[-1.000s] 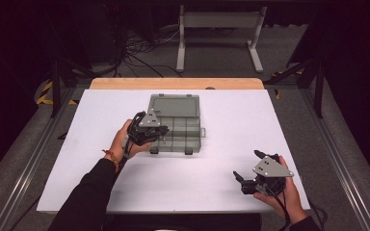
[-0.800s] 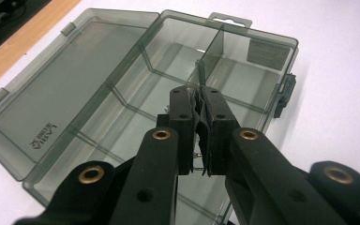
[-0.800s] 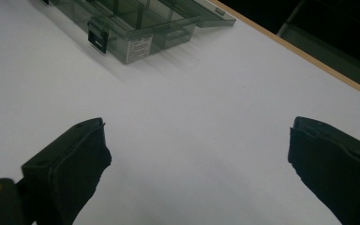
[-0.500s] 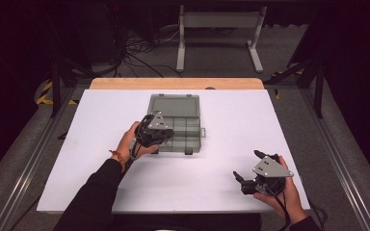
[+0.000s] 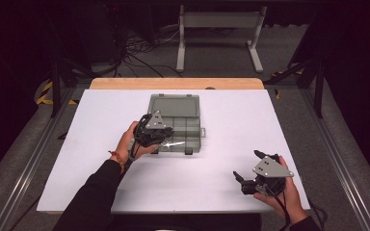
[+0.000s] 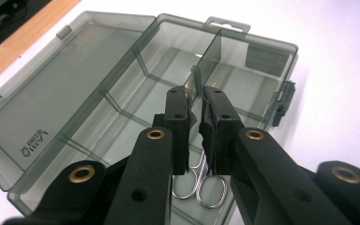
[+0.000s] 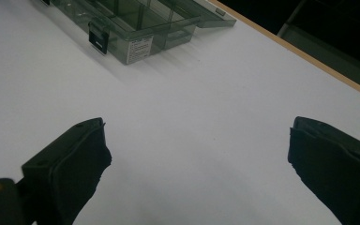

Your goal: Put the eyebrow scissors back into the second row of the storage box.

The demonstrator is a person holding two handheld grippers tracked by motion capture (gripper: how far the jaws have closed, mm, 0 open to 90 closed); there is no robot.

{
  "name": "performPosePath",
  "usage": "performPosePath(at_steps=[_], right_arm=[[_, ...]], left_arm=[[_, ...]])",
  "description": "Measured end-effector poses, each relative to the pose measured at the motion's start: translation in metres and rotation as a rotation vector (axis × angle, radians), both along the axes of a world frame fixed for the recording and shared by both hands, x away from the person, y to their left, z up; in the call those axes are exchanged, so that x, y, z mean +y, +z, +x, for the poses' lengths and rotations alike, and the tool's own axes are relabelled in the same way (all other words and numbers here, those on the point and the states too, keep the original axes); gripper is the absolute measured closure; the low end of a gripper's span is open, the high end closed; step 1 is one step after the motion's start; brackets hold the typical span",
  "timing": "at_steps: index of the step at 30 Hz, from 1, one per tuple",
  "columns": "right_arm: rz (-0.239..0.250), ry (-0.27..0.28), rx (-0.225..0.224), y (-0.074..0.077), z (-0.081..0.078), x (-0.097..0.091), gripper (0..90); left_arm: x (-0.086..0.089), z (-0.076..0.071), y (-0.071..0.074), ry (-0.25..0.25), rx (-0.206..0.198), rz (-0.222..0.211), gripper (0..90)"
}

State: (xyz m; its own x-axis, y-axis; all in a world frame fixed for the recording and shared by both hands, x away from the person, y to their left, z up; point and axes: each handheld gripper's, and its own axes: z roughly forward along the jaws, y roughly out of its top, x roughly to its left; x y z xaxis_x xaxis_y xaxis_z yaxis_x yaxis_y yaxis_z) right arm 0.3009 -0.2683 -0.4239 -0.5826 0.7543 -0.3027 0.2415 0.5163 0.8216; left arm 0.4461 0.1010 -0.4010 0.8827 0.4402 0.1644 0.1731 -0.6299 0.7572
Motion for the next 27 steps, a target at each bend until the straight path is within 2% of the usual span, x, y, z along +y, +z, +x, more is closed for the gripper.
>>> performPosePath(at_steps=[6, 11, 15, 21, 26, 27], right_arm=[[-0.001, 0.003, -0.002, 0.000, 0.000, 0.000, 5.6], [-0.002, 0.003, -0.004, 0.000, 0.000, 0.001, 5.6], [-0.002, 0.003, -0.005, 0.000, 0.000, 0.001, 5.6], [-0.005, 0.005, -0.003, 0.000, 0.000, 0.001, 5.6], [-0.007, 0.004, -0.001, 0.000, 0.000, 0.002, 5.6], [-0.008, 0.006, -0.001, 0.000, -0.001, 0.002, 5.6]], left_arm=[[0.008, -0.009, 0.010, -0.005, -0.038, -0.038, 78.8], [0.016, -0.018, 0.018, -0.011, -0.080, -0.049, 76.1], [0.022, -0.024, 0.020, -0.013, -0.094, -0.059, 72.1], [0.030, -0.034, 0.019, -0.016, -0.110, -0.062, 60.6], [0.036, -0.038, 0.019, 0.005, -0.121, -0.060, 52.5], [0.037, -0.039, 0.019, 0.010, -0.120, -0.062, 48.0]])
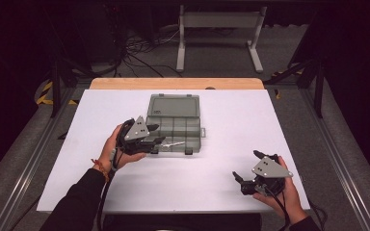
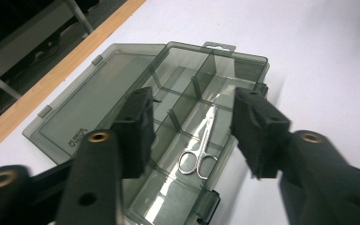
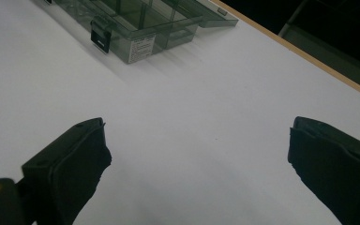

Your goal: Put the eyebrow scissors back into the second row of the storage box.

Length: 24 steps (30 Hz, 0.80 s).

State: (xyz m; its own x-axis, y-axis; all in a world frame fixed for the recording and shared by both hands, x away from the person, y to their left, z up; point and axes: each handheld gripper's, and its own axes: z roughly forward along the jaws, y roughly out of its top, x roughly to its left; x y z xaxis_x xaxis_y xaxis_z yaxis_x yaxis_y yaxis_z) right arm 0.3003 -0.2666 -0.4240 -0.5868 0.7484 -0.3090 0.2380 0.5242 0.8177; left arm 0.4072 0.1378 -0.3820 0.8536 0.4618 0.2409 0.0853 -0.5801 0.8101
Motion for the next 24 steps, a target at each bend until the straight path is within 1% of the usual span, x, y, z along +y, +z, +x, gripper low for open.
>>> performPosePath(at_steps=[1, 3, 4, 7, 10, 11, 12, 15, 18, 19, 20, 23, 24], right_arm=[[0.001, 0.000, 0.000, 0.0000, 0.0000, 0.0000, 5.6], [0.002, -0.002, 0.000, -0.0001, 0.0001, -0.0003, 5.6], [0.001, -0.002, 0.000, -0.0002, 0.0002, -0.0003, 5.6], [0.000, 0.000, 0.002, -0.0003, 0.0000, 0.0001, 5.6], [0.000, 0.000, 0.004, -0.0004, 0.0001, 0.0000, 5.6], [0.002, -0.001, 0.002, -0.0005, 0.0002, -0.0001, 5.6], [0.002, -0.001, 0.002, -0.0005, 0.0002, -0.0001, 5.6], [0.002, -0.001, 0.002, -0.0006, 0.0003, -0.0006, 5.6], [0.003, -0.002, 0.003, -0.0008, 0.0004, -0.0009, 5.6], [0.004, -0.002, 0.003, -0.0008, 0.0004, -0.0009, 5.6], [0.004, -0.002, 0.003, -0.0008, 0.0004, -0.0009, 5.6], [0.006, 0.001, 0.001, -0.0005, 0.0000, -0.0008, 5.6], [0.006, 0.002, 0.001, -0.0004, -0.0001, -0.0008, 5.6]], left_arm=[[0.0009, -0.0005, 0.0000, 0.003, 0.001, 0.003, 46.0], [0.0022, -0.0017, -0.0008, 0.017, 0.005, -0.003, 40.7], [0.0028, -0.0018, -0.0009, 0.016, 0.004, -0.005, 37.4], [0.0036, -0.0022, -0.0018, 0.030, 0.012, -0.025, 29.6], [0.0032, -0.0014, -0.0031, 0.051, 0.016, -0.023, 21.1], [0.0028, -0.0006, -0.0040, 0.055, 0.027, -0.028, 17.1], [0.0028, -0.0006, -0.0040, 0.055, 0.027, -0.028, 13.5], [0.0017, -0.0007, -0.0064, 0.041, 0.038, -0.037, 7.9], [0.0003, -0.0028, -0.0079, 0.031, 0.032, -0.031, 6.2], [-0.0002, -0.0033, -0.0082, 0.020, 0.022, -0.013, 4.6], [-0.0002, -0.0033, -0.0082, 0.020, 0.022, -0.013, 2.7], [0.0010, -0.0063, -0.0077, 0.017, 0.001, -0.022, 3.5], [0.0017, -0.0075, -0.0073, 0.016, 0.001, -0.030, 3.5]])
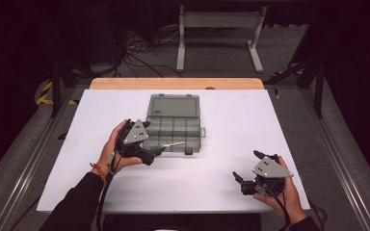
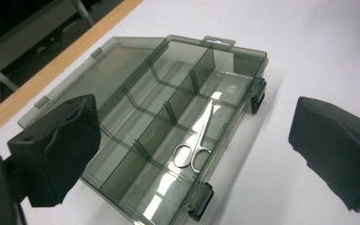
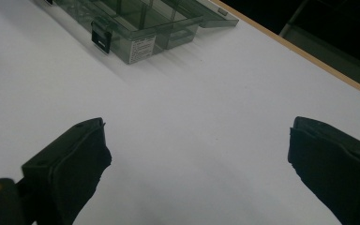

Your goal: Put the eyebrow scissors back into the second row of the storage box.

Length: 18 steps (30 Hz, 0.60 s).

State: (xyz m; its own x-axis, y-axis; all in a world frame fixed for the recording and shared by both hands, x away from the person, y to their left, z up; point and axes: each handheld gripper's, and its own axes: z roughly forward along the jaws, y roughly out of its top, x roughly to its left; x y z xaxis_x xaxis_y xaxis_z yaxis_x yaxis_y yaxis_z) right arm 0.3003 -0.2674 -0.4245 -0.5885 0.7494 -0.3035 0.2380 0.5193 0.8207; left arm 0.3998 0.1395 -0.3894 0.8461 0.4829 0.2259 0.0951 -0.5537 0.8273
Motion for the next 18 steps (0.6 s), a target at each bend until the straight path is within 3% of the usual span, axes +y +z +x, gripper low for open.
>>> performPosePath(at_steps=[10, 18], right_arm=[[0.005, -0.001, -0.001, 0.000, 0.000, 0.000, 5.6], [0.003, 0.000, -0.003, 0.001, 0.000, 0.000, 5.6]], left_arm=[[0.012, -0.013, 0.001, -0.012, -0.044, -0.009, 3.8], [0.030, -0.024, 0.003, 0.014, -0.065, -0.028, 4.3]])
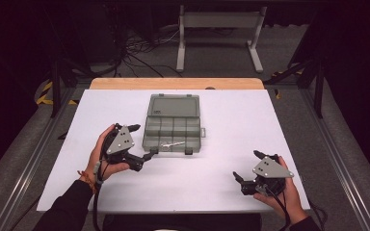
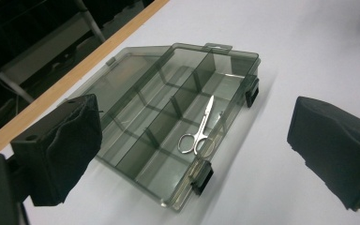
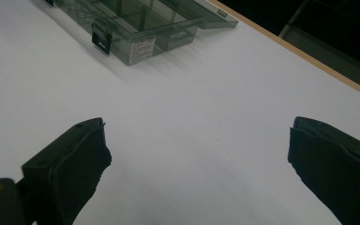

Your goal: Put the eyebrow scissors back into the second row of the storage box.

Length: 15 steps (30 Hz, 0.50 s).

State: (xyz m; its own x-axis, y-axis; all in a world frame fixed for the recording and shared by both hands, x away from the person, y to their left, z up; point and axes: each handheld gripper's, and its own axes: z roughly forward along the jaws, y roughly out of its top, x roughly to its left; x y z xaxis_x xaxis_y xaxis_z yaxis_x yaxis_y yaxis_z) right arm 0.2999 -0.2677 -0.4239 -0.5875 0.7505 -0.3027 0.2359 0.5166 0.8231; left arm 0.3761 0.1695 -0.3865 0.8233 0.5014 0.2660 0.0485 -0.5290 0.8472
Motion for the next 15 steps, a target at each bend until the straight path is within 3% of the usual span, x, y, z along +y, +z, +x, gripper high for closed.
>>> performPosePath(at_steps=[15], right_arm=[[-0.004, 0.005, -0.004, 0.000, -0.001, 0.001, 5.6]], left_arm=[[0.022, -0.014, -0.002, 0.017, -0.012, 0.000, 4.4]])
